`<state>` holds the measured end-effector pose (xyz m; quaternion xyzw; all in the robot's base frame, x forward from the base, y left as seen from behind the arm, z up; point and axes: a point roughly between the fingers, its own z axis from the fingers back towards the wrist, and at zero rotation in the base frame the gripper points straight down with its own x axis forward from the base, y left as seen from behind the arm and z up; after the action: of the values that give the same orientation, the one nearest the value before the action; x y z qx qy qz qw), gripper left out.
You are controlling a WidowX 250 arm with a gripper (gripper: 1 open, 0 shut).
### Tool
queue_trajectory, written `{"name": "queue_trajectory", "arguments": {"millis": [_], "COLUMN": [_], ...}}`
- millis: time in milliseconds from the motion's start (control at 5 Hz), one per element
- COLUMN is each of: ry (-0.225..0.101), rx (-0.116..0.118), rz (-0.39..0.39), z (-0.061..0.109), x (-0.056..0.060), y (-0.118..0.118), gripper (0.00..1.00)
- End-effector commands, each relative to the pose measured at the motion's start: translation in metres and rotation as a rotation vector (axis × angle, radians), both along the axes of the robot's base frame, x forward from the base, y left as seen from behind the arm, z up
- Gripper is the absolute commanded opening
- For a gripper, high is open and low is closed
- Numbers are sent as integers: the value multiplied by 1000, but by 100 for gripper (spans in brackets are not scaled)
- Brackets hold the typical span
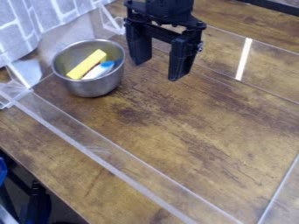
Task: Move the yellow butter to the right side of the table
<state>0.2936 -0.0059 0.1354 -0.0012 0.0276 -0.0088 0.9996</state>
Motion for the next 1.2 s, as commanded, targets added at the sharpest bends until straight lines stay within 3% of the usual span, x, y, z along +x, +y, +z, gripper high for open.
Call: {"name": "queue_trajectory", "arguments": {"millis": [0, 400, 1000], "ry": [19, 7, -66], "rx": [2, 52, 112], "rz": [-6, -8, -29], "z": [-5, 3, 4], "x": [0, -2, 4], "y": [2, 51, 124], "gripper": [100, 100, 100]}}
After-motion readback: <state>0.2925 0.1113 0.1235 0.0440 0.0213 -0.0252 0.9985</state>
